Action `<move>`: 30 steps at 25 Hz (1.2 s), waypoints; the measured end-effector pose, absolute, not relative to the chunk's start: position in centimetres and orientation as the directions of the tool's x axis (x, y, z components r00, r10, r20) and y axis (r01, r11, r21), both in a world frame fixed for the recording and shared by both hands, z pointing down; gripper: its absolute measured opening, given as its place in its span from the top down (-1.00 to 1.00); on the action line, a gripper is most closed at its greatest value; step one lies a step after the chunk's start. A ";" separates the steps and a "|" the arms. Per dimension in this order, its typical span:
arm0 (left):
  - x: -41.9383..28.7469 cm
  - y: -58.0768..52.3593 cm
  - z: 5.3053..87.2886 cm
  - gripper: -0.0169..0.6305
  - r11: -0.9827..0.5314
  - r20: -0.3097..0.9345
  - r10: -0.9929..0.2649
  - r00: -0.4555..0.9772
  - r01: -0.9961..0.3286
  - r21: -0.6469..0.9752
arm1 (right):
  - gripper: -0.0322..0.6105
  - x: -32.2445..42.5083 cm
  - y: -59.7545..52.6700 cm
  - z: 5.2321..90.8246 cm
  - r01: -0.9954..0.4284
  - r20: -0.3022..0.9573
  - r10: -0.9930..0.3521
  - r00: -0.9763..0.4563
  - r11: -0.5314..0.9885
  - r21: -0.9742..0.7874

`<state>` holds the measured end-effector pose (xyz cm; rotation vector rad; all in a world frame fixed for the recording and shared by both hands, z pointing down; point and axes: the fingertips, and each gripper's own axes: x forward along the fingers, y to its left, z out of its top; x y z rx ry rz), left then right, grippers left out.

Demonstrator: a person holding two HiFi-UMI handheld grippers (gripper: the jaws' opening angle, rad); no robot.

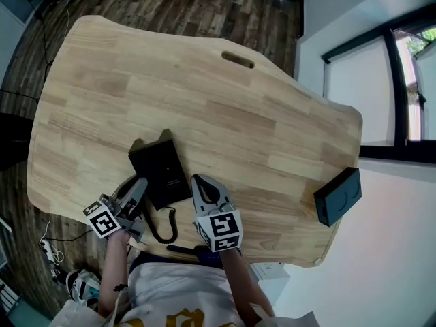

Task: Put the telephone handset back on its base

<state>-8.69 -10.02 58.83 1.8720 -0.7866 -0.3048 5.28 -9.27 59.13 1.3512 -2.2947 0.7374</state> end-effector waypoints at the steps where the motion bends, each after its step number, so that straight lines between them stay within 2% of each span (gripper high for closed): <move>1: -8.7 -10.0 58.8 0.72 -0.249 0.141 -0.642 0.753 -0.379 0.891 | 0.88 5.3 -9.2 59.1 -0.882 0.560 -0.684 -0.467 0.401 -0.247; 14: -8.7 -10.0 59.0 0.72 -0.248 0.159 -0.633 0.758 -0.393 0.885 | 0.88 5.6 -9.2 59.4 -0.887 0.565 -0.686 -0.458 0.391 -0.245; 24: -8.5 -9.8 59.1 0.72 -0.290 0.208 -0.600 0.772 -0.452 0.844 | 0.88 5.1 -9.5 59.5 -0.882 0.563 -0.682 -0.467 0.404 -0.243; 30: -8.3 -9.8 59.2 0.72 -0.283 0.181 -0.582 0.793 -0.406 0.869 | 0.88 4.9 -9.4 59.5 -0.875 0.566 -0.670 -0.479 0.417 -0.247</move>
